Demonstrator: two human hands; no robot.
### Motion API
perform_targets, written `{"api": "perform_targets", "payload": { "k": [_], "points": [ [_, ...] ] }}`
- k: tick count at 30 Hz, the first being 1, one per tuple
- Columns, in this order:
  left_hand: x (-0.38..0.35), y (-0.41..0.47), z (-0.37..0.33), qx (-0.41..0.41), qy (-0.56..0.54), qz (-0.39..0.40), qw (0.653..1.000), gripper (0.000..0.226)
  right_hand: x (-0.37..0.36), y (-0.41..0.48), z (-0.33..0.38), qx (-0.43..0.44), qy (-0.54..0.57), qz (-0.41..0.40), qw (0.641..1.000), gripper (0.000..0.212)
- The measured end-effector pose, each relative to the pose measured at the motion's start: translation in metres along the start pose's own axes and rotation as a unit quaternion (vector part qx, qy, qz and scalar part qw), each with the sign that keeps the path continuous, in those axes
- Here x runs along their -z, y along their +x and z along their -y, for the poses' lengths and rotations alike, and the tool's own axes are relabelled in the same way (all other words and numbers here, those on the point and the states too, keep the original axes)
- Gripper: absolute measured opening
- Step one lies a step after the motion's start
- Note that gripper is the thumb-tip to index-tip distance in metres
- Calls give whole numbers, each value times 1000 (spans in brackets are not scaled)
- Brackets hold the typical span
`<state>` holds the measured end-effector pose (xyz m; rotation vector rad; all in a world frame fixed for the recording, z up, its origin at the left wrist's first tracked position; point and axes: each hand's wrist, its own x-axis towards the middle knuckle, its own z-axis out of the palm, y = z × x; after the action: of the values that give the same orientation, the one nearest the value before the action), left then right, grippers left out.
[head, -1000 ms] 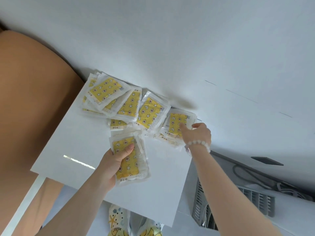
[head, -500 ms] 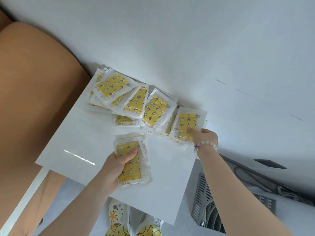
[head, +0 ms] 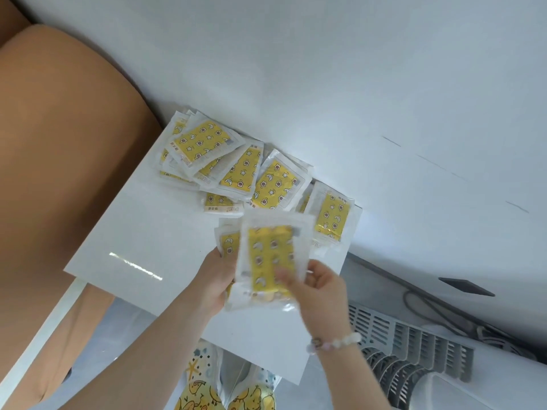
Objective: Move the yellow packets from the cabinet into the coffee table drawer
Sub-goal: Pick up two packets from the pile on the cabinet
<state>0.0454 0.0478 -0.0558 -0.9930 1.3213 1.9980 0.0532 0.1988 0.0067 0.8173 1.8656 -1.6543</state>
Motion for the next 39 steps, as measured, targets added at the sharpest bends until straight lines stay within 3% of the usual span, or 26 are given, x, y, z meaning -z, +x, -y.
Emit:
{"api": "perform_targets", "payload": {
  "k": [3, 8, 12, 14, 16, 17, 19, 21, 23, 25, 28, 33, 36, 39],
  "points": [
    [0, -1, -4, 0, 8, 36, 999, 16, -17, -3, -8, 7, -62, 3, 998, 15],
    [2, -8, -7, 34, -17, -12, 999, 70, -25, 7, -12, 13, -160, -32, 986, 18],
    [-3, -16, -8, -9, 28, 3, 1000, 44, -29, 7, -11, 26, -264, -39, 963, 26],
    [-3, -15, -8, -18, 48, -23, 998, 47, -22, 9, -3, 26, -316, 14, 948, 31],
    [-2, -14, -11, -9, 36, -47, 998, 38, -5, 17, 12, 12, -293, 81, 952, 32],
    [-1, -13, -12, -3, 28, -53, 998, 34, 5, 25, 23, 13, -254, 62, 965, 30],
    [1, -13, -14, -1, 21, -61, 998, 31, 29, 54, 35, 16, -192, -97, 976, 33],
    [3, -14, -13, -2, 27, -62, 998, 29, 46, 83, 39, -29, -202, -237, 950, 52],
    [5, -16, -12, -2, 29, -61, 998, 28, 53, 103, 36, -87, -240, -243, 936, 75],
    [6, -17, -9, 2, 33, -60, 998, 28, 53, 113, 34, -117, -268, -209, 933, 83],
    [8, -19, -6, 17, 36, -60, 997, 31, 54, 123, 34, -96, -303, -186, 930, 76],
    [15, -18, -4, 29, 41, -76, 996, 33, 51, 129, 33, -80, -261, -221, 936, 67],
    [16, -20, -2, 34, 37, -82, 995, 32, 55, 124, 35, -92, -245, -187, 947, 46],
    [14, -20, -4, 31, 31, -81, 996, 30, 66, 114, 37, -58, -131, -149, 978, 17]
  ]
}}
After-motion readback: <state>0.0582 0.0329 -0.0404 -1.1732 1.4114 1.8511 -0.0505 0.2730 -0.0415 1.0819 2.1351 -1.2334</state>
